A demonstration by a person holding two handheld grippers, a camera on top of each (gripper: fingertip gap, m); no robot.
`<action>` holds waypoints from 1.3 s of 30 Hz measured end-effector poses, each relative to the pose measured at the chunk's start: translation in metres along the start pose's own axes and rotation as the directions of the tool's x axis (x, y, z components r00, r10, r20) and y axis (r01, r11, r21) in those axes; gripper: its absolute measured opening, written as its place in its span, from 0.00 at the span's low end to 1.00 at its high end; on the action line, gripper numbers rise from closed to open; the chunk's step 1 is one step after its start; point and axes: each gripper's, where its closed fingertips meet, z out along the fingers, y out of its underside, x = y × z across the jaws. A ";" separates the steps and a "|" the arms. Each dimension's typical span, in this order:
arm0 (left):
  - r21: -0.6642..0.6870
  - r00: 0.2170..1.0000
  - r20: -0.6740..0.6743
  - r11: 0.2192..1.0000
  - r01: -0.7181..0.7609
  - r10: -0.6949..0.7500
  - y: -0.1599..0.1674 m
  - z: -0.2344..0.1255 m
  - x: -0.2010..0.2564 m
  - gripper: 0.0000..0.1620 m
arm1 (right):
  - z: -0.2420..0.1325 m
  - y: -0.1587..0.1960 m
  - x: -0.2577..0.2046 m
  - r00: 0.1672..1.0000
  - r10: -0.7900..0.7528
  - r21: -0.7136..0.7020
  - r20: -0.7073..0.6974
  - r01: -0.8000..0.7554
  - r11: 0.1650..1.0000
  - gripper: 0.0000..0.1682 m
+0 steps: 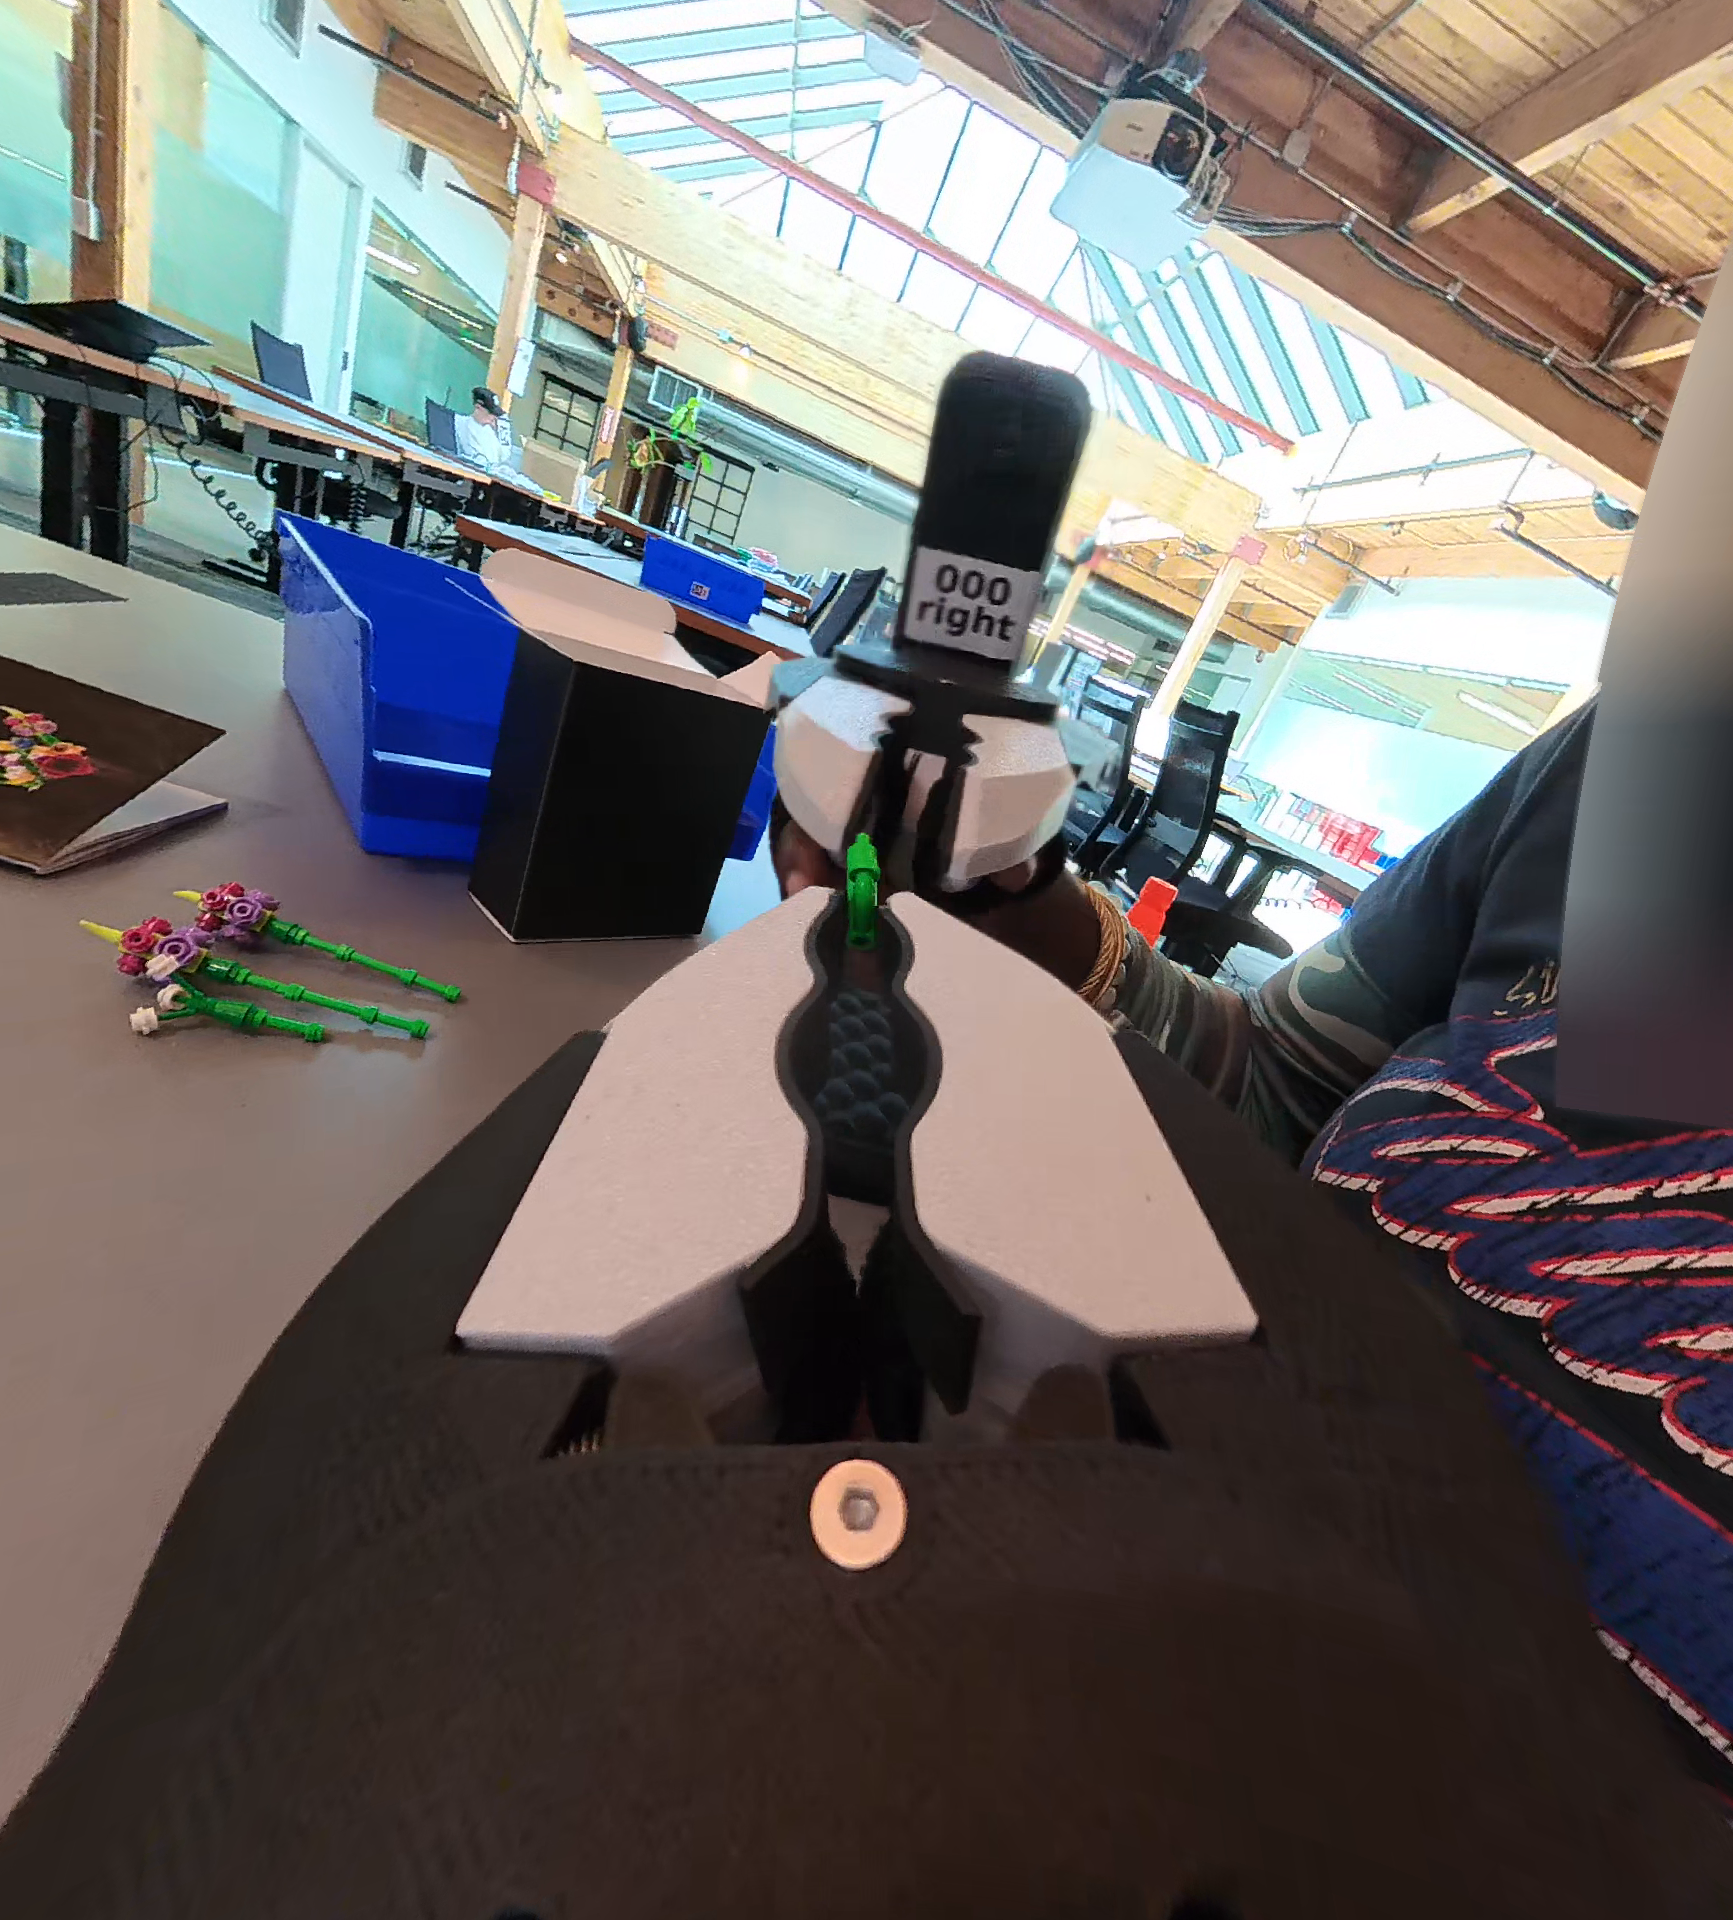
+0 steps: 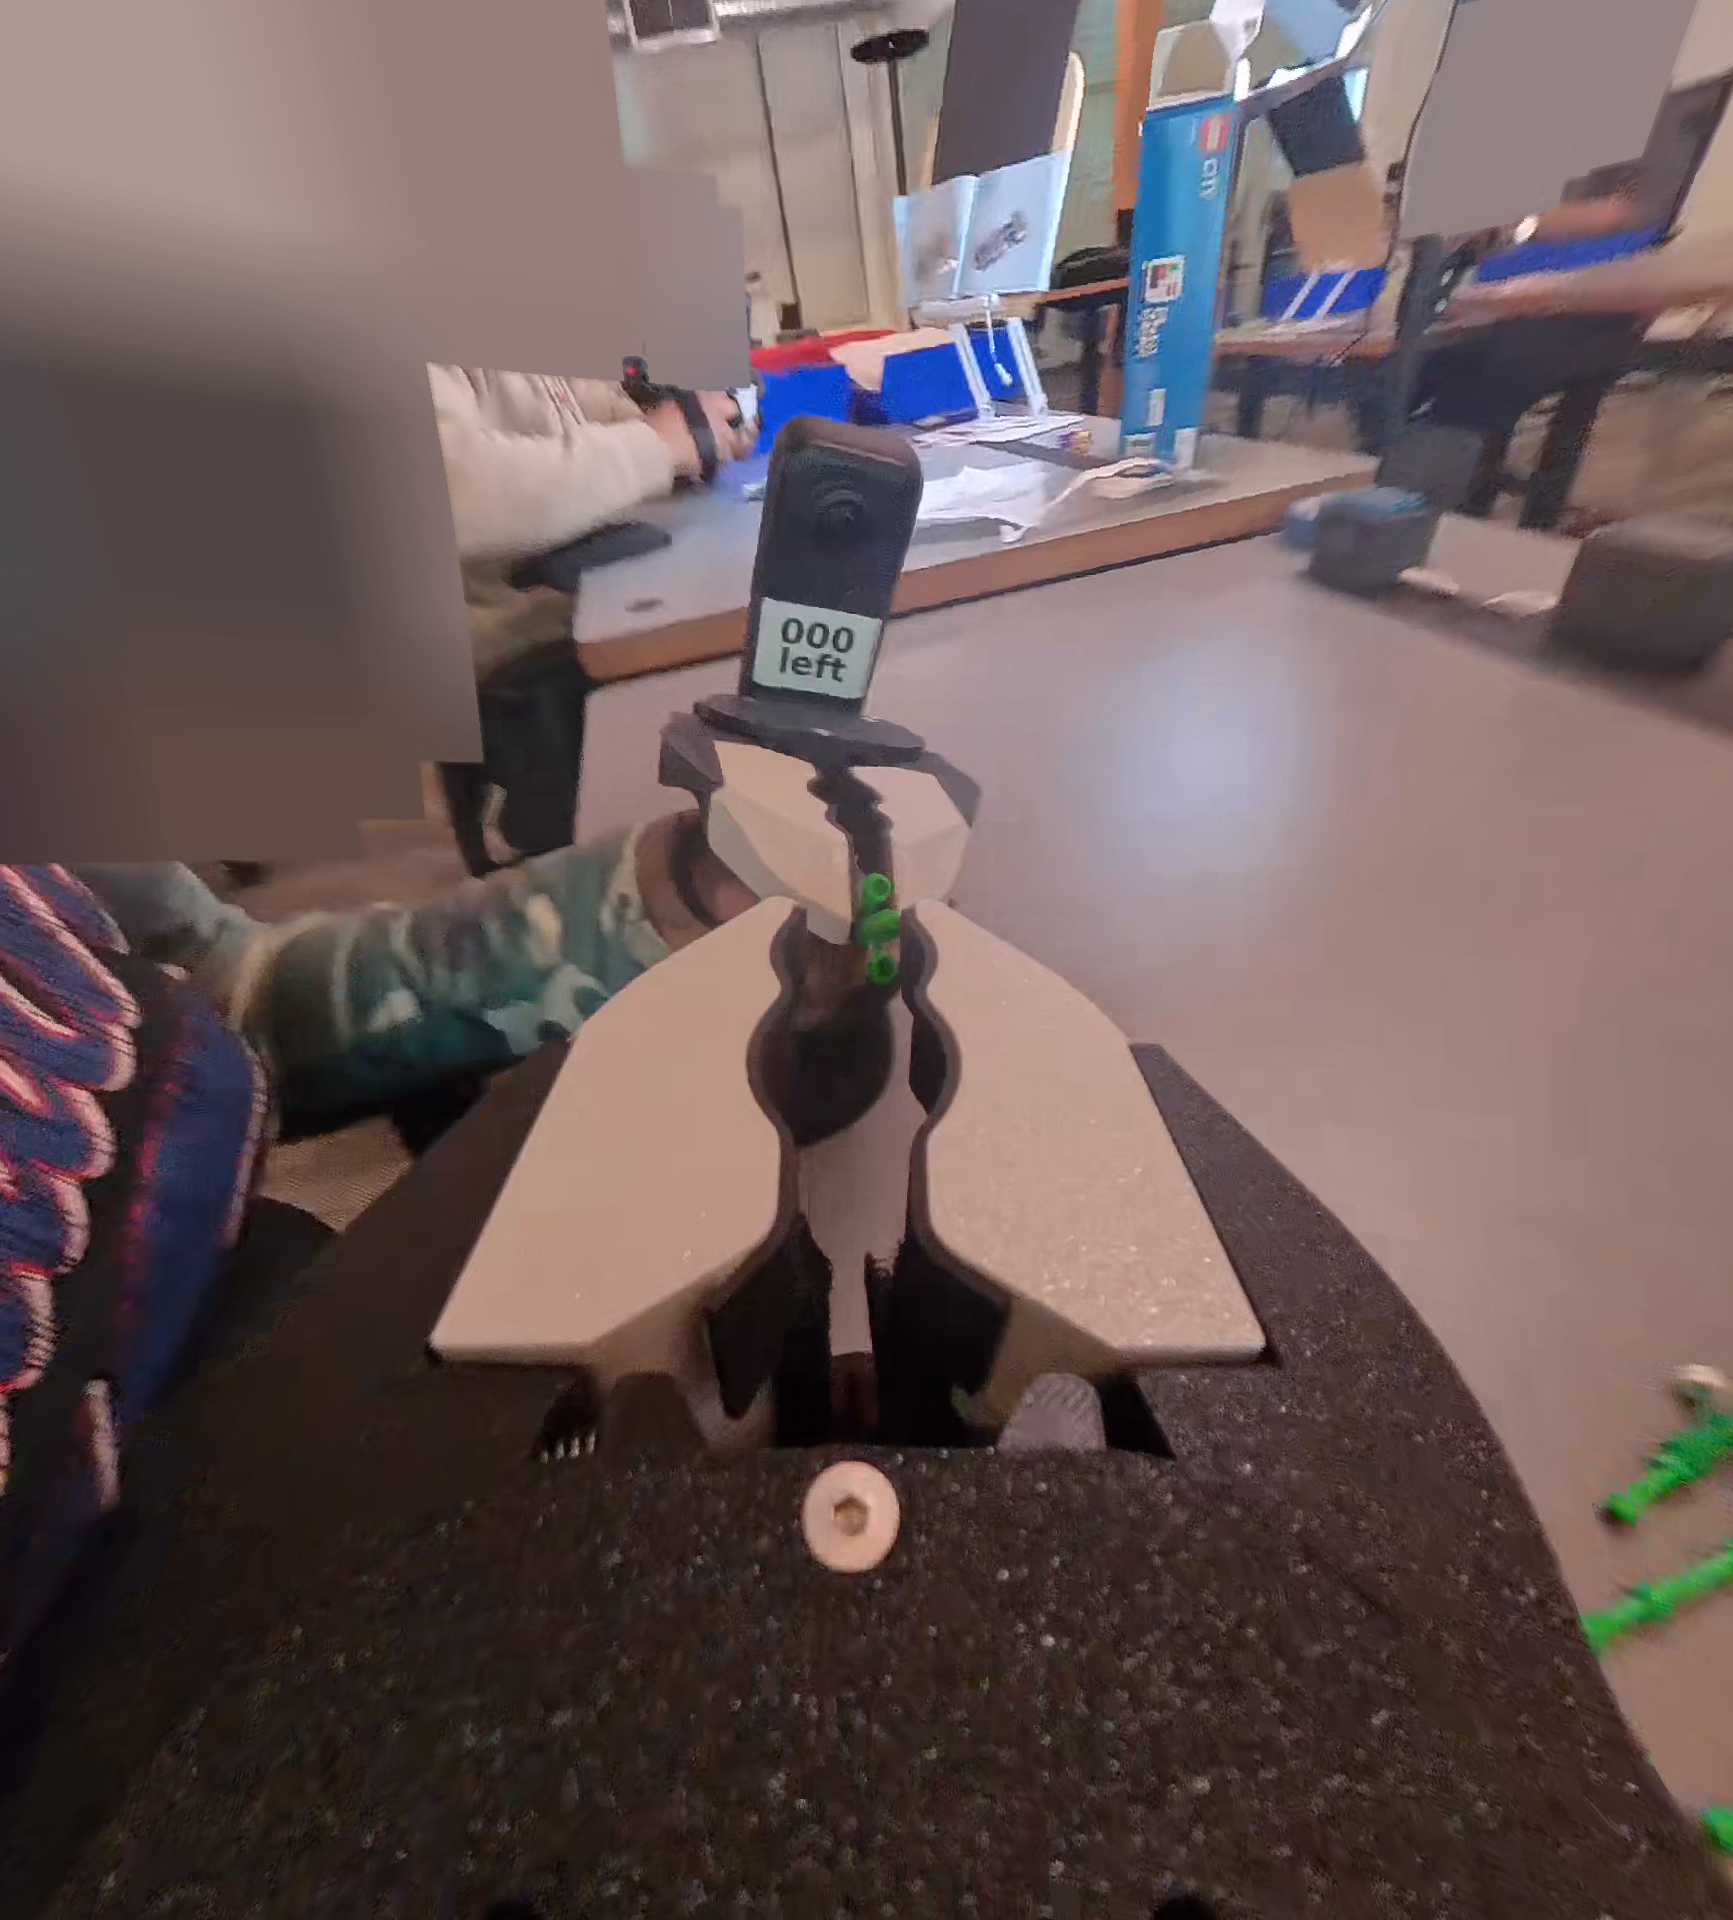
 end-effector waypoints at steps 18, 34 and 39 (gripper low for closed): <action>-0.043 0.995 0.099 0.999 0.022 -0.018 0.006 0.002 -0.013 0.03 | 0.002 0.012 0.017 0.861 -0.452 -0.205 -0.233 0.411 0.888 0.03; -0.270 0.529 0.195 0.564 -0.780 0.826 -0.006 0.002 0.009 0.01 | -0.001 -0.002 -0.001 0.866 0.489 0.219 0.103 -0.499 0.839 0.03; -0.607 0.195 0.058 0.189 -0.772 0.979 0.011 -0.012 -0.014 0.01 | -0.047 -0.024 0.038 0.782 0.604 0.487 0.153 -0.592 0.642 0.02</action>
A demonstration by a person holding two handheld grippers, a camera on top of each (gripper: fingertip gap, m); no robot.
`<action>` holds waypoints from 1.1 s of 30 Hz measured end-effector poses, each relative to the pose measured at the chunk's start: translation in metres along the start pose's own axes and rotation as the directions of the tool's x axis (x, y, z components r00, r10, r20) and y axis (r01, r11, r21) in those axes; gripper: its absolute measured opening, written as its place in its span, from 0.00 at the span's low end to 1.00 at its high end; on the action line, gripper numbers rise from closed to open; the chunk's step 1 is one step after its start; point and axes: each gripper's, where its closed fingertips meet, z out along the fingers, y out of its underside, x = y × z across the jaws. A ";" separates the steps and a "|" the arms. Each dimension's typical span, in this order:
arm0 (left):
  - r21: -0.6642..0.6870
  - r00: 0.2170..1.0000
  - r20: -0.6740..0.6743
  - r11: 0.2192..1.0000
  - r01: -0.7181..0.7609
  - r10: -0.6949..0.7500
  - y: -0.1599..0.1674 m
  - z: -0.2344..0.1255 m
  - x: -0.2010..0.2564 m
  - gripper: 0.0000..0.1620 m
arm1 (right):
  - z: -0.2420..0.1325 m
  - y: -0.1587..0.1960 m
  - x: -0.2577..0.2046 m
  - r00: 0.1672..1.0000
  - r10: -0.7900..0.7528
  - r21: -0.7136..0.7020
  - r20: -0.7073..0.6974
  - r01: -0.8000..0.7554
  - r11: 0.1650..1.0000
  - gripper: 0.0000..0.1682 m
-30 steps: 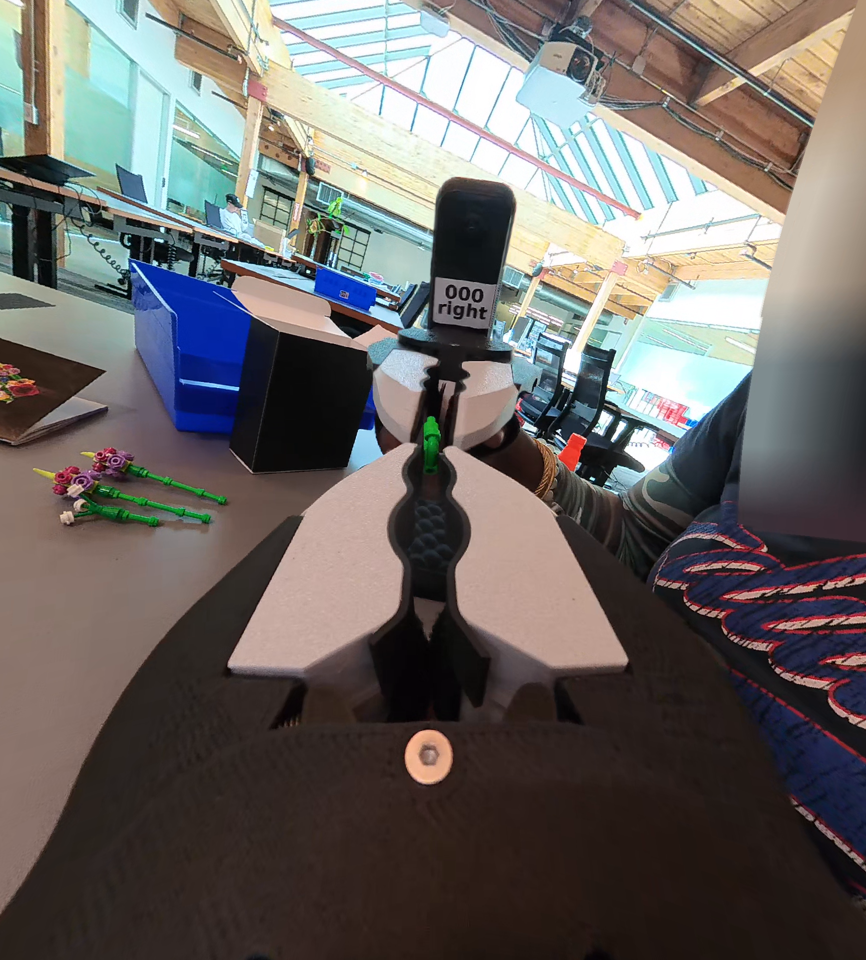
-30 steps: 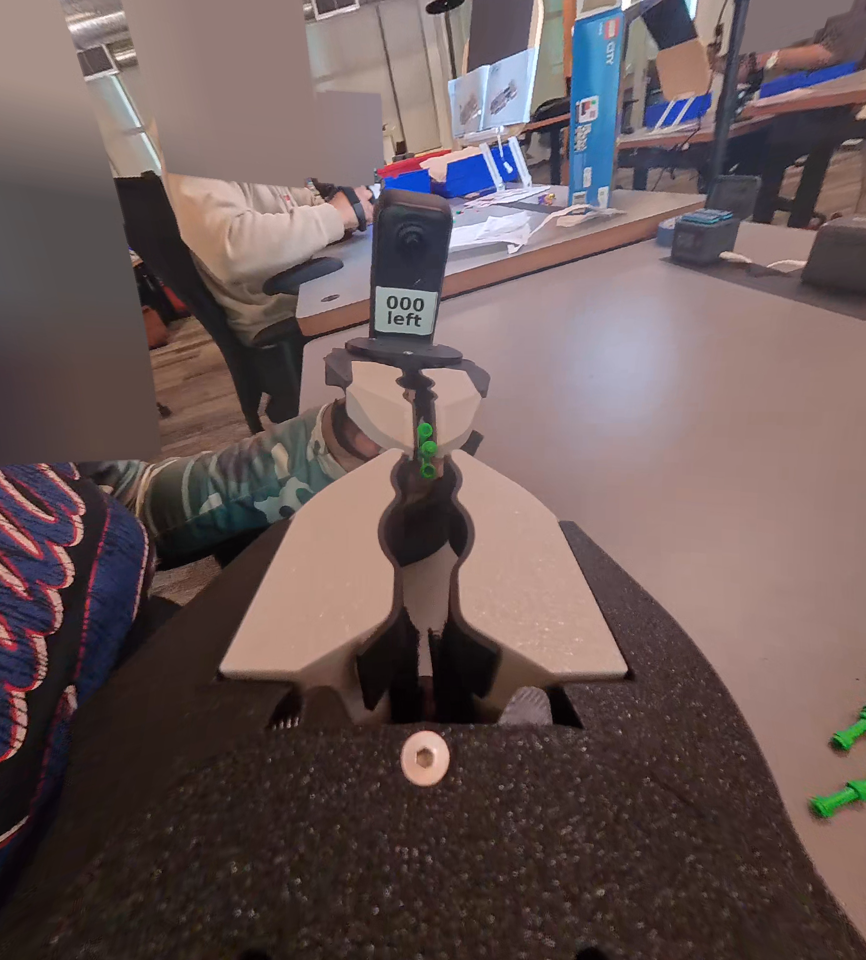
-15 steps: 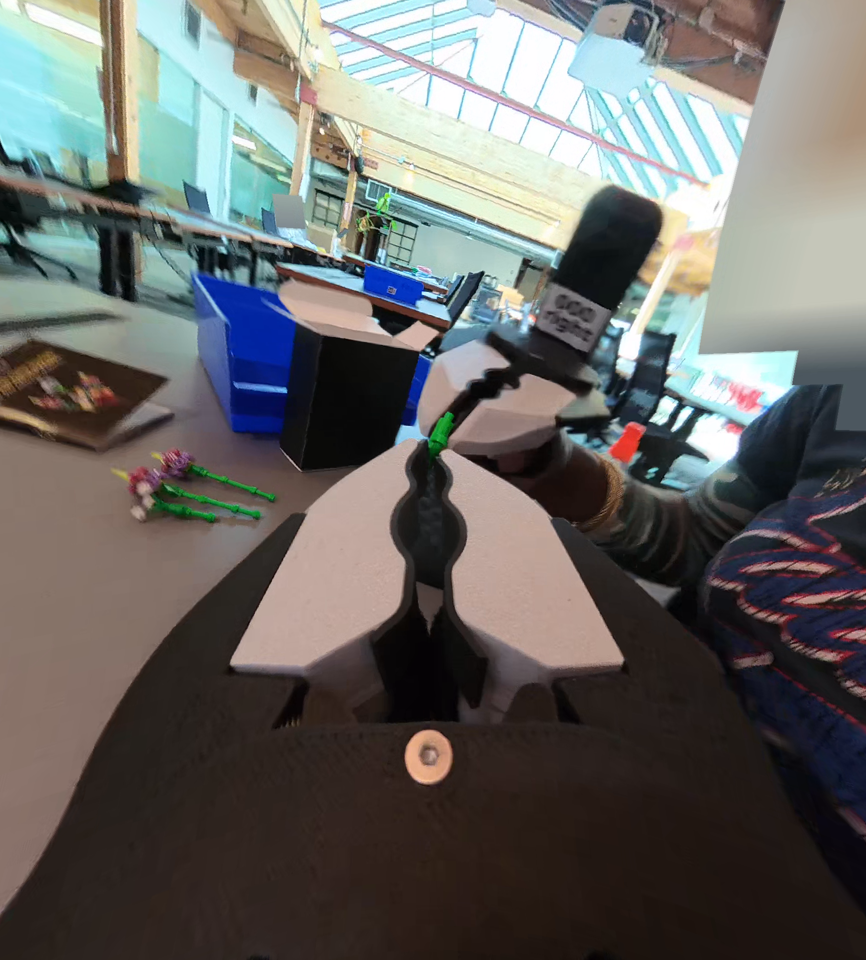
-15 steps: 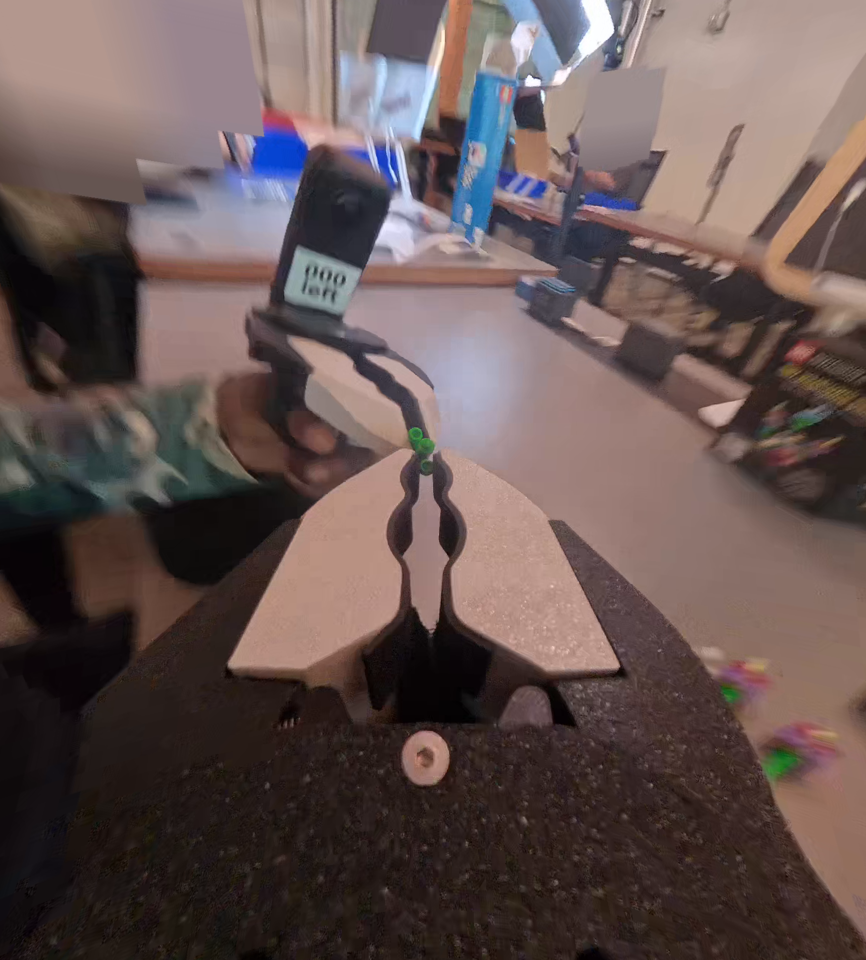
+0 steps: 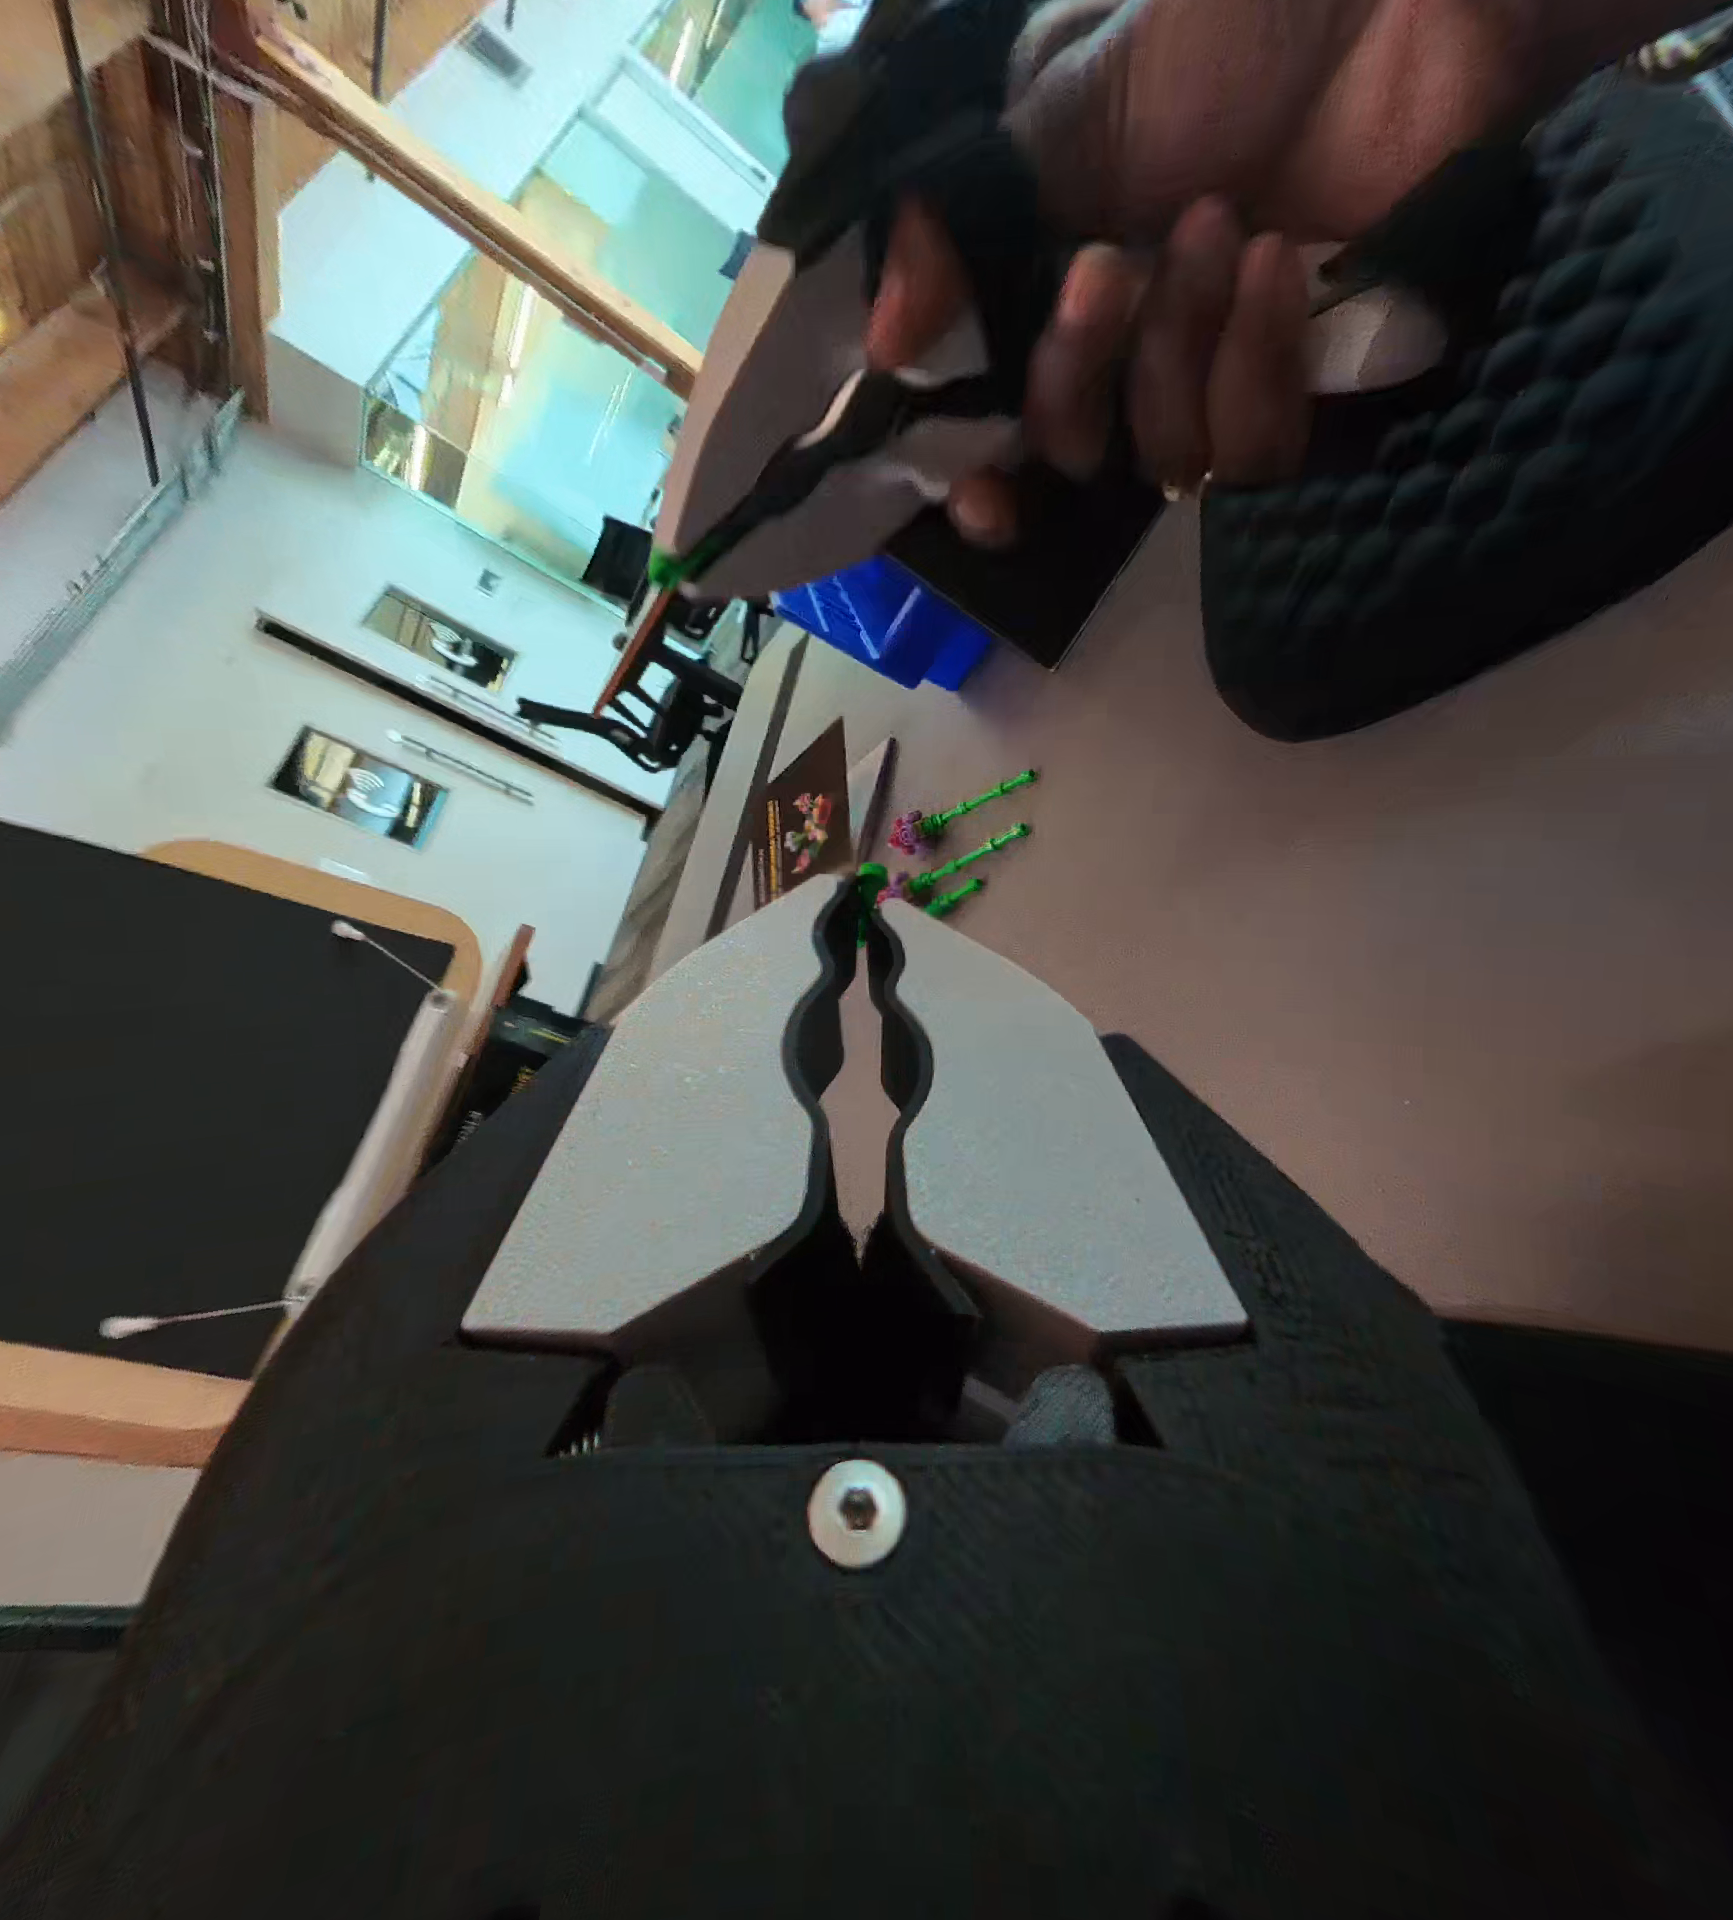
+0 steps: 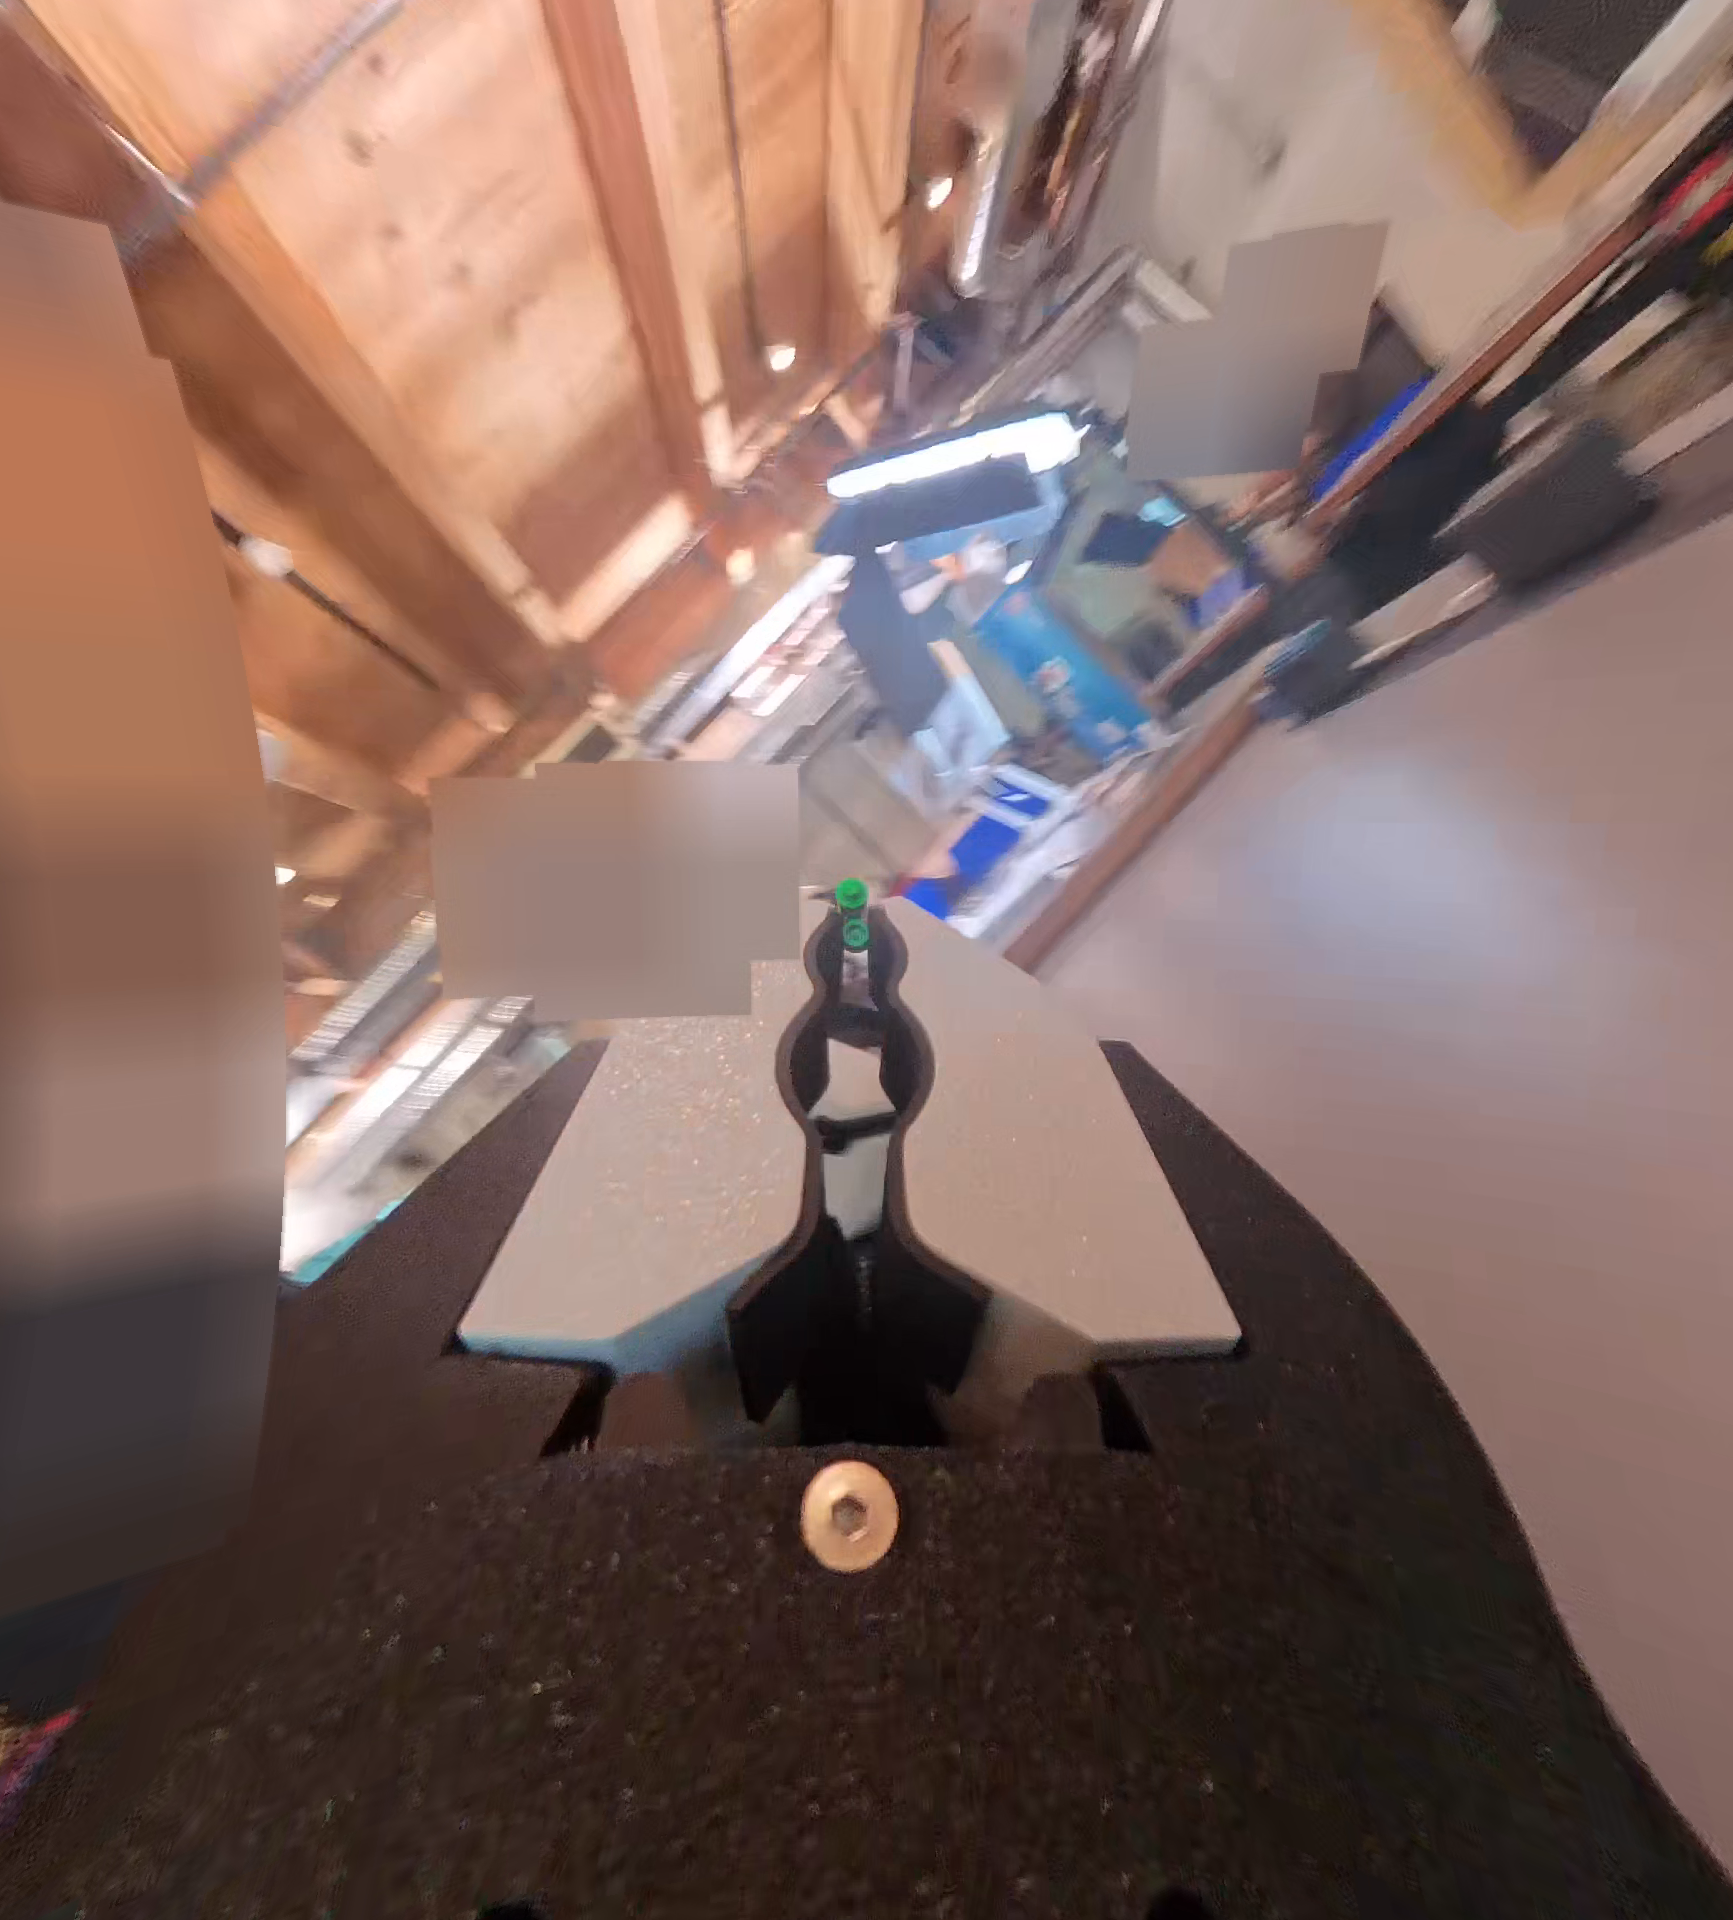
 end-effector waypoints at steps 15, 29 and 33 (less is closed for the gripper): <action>0.331 0.751 -0.167 0.681 0.653 -0.639 -0.004 -0.012 -0.033 0.02 | -0.130 -0.119 0.016 -0.104 -0.795 -0.719 -0.597 0.510 0.473 0.03; 0.356 0.706 -0.176 0.625 0.695 -0.685 0.002 -0.016 -0.040 0.02 | -0.127 -0.117 0.033 -0.079 -0.815 -0.748 -0.575 0.453 0.484 0.09; 0.337 0.737 -0.163 0.665 0.666 -0.655 0.002 -0.014 -0.036 0.02 | -0.047 -0.051 0.008 0.442 -0.810 -0.550 -0.386 0.594 0.586 0.10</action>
